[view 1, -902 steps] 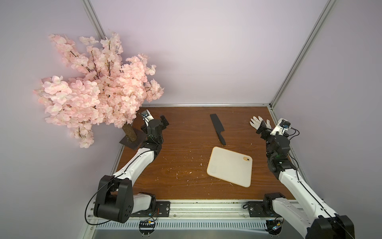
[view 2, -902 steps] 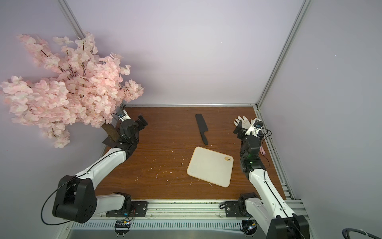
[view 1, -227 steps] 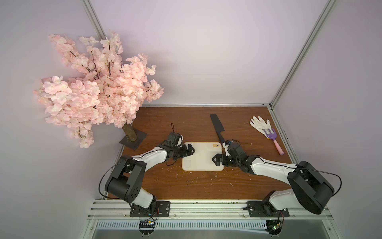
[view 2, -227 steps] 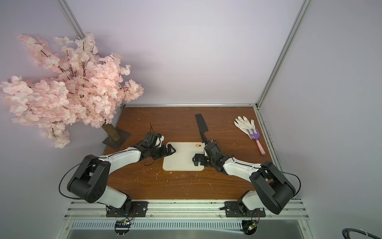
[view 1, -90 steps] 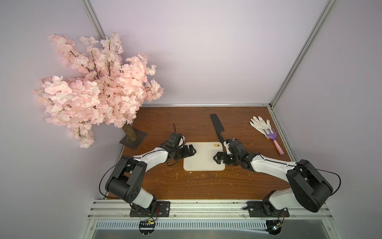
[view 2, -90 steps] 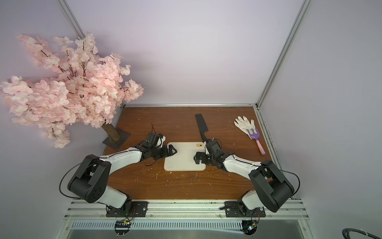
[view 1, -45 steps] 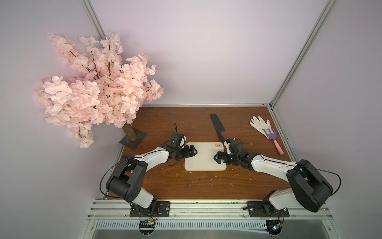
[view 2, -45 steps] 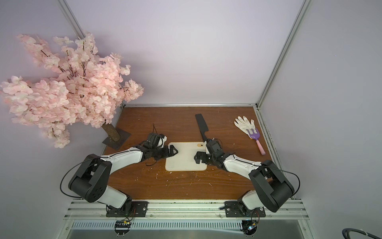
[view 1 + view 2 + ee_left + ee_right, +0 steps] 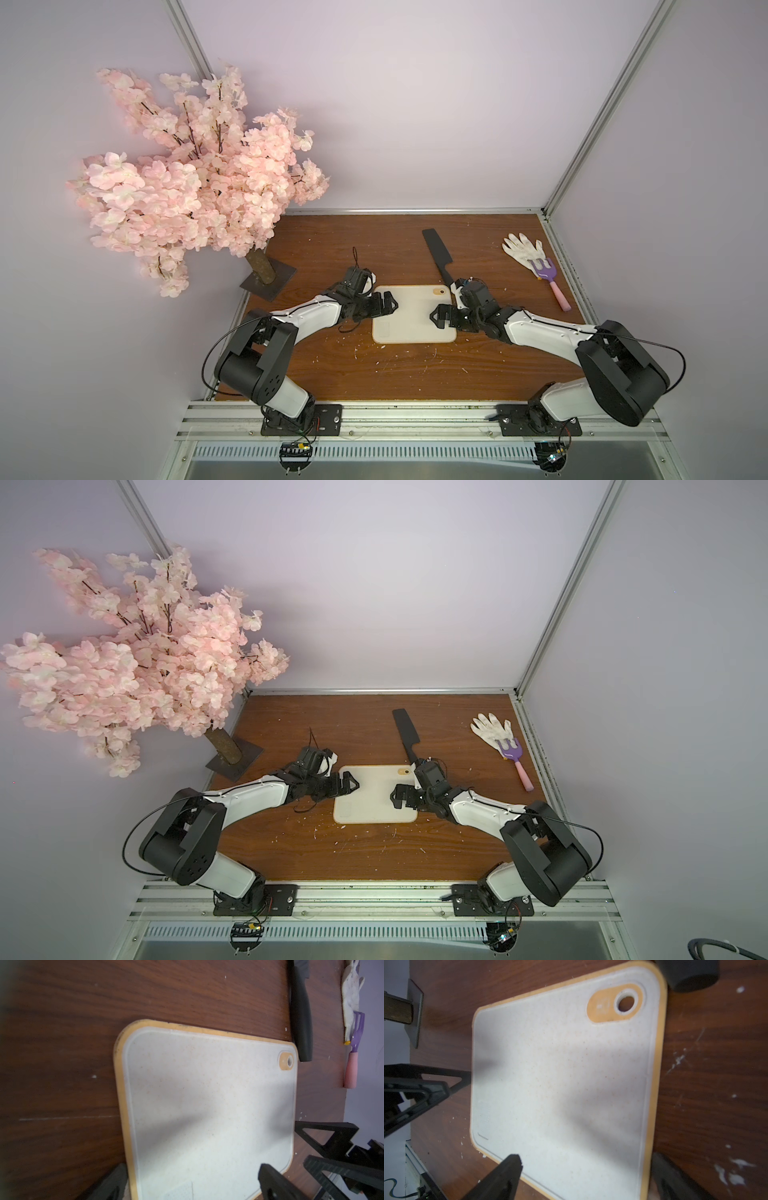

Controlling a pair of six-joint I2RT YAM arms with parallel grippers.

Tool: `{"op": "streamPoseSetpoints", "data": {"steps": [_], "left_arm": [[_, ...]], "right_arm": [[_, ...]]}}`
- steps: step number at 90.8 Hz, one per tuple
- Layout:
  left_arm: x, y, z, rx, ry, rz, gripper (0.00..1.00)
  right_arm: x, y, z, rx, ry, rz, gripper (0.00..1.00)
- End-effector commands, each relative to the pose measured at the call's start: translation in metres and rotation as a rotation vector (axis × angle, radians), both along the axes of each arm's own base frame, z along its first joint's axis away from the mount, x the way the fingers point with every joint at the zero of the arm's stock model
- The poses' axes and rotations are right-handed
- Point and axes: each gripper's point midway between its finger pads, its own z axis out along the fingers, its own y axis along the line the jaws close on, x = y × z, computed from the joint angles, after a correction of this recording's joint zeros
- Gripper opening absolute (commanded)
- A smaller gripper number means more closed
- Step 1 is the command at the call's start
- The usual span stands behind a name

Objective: Align the knife with the edge of the cutting board
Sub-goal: Adjust the work surface at the center of the board.

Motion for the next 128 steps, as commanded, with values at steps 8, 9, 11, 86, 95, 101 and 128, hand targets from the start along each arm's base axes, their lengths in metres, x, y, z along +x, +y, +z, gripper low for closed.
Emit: {"op": "streamPoseSetpoints", "data": {"steps": [8,9,11,86,95,101,128], "left_arm": [[-0.038,0.0,-0.033,0.043,0.166,-0.054,1.0],[-0.038,0.0,-0.033,0.042,0.166,-0.056,1.0],[-0.039,-0.001,-0.033,0.04,0.166,-0.058,1.0],[-0.039,-0.005,-0.033,0.05,0.164,-0.081,1.0],[-0.039,-0.005,-0.033,0.049,0.165,-0.08,1.0],[-0.039,-0.005,-0.033,0.049,0.164,-0.081,1.0],[-0.033,-0.002,-0.024,0.062,0.126,-0.063,1.0]], "right_arm": [[-0.001,0.002,0.01,0.015,-0.005,0.009,0.99],[-0.001,0.002,0.009,0.015,-0.005,0.01,0.99],[0.0,0.002,0.01,0.015,-0.005,0.009,0.99],[-0.005,0.002,0.007,0.033,-0.001,0.008,0.99],[-0.004,0.001,0.007,0.026,-0.005,0.007,0.99],[-0.003,0.001,0.007,0.019,-0.006,0.01,0.99],[0.009,-0.003,0.019,-0.044,-0.028,0.023,0.99]]}}
